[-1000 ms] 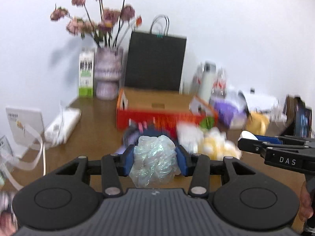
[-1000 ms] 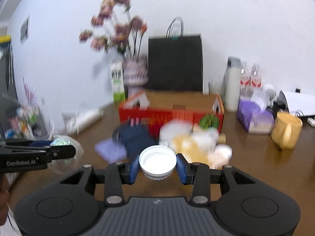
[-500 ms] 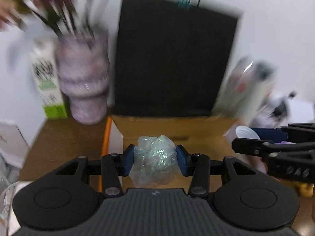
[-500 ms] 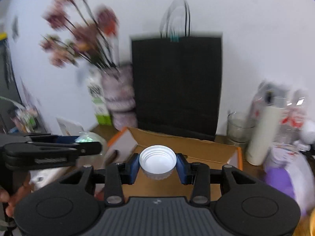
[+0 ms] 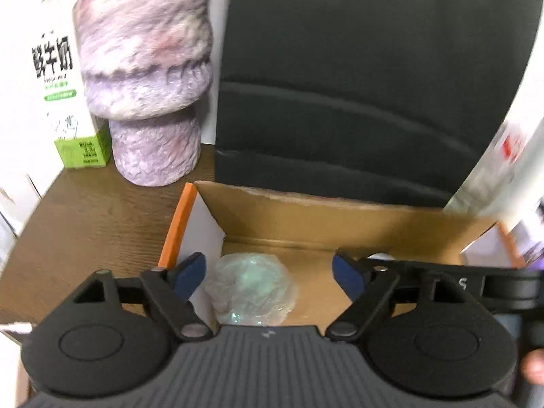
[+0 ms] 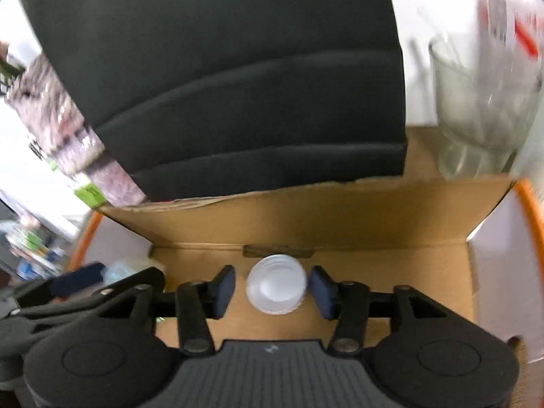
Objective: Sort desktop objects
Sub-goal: 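Carry the bag and cap into the cardboard box and open both tools, then withdraw both open tools from the box back over the table, then grasp the navy zip pouch with the left tool while the right tool grasps the yellow plush toy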
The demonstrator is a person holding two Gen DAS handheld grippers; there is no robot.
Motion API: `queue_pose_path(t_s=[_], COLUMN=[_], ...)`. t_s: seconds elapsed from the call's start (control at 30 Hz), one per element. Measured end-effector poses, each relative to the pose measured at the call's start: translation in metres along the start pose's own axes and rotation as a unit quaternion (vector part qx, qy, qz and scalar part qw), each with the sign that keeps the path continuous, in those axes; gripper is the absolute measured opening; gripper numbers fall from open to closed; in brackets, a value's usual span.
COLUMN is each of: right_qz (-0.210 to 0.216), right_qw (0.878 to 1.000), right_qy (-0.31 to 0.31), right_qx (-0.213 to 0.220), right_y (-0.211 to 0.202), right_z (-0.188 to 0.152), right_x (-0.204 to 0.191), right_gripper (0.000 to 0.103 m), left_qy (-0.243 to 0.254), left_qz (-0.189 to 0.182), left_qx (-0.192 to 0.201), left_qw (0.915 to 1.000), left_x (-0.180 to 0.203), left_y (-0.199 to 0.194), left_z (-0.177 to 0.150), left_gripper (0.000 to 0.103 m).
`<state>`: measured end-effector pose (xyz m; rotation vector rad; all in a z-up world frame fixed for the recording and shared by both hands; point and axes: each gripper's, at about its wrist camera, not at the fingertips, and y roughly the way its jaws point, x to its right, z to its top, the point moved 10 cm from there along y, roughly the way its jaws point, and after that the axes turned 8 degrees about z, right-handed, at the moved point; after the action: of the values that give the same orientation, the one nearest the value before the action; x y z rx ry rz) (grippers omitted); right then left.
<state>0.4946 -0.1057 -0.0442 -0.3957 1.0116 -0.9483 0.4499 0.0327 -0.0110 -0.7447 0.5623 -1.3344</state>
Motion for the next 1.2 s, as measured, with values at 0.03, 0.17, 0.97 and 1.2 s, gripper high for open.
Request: queue_pose_path(t_s=[0.03, 0.17, 0.97, 1.2], right_qz=[0.014, 0.005, -0.09, -0.153], right_qw=[1.0, 0.999, 0.971, 0.936], right_qy=[0.007, -0.015, -0.185, -0.229], right_qx=[0.002, 0.036, 0.125, 0.218], right_y=[0.001, -0.024, -0.26, -0.288], right_z=[0.002, 0.004, -0.303, -0.374], right_x=[-0.003, -0.015, -0.073, -0.082], right_gripper=[0.058, 0.063, 0.093, 0.095], left_qy=[-0.003, 0.005, 0.011, 0.045], left_qz=[-0.007, 0.004, -0.05, -0.035], left_qx=[0.003, 0.017, 0.084, 0.133], left_qw=[1.0, 0.9998, 0.9951, 0.9894], left_x=[0.0, -0.005, -0.053, -0.06], left_y=[-0.005, -0.031, -0.25, -0.256], left_z=[0.004, 0.008, -0.299, -0.333], left_gripper=[0.095, 0.099, 0.103, 0.103])
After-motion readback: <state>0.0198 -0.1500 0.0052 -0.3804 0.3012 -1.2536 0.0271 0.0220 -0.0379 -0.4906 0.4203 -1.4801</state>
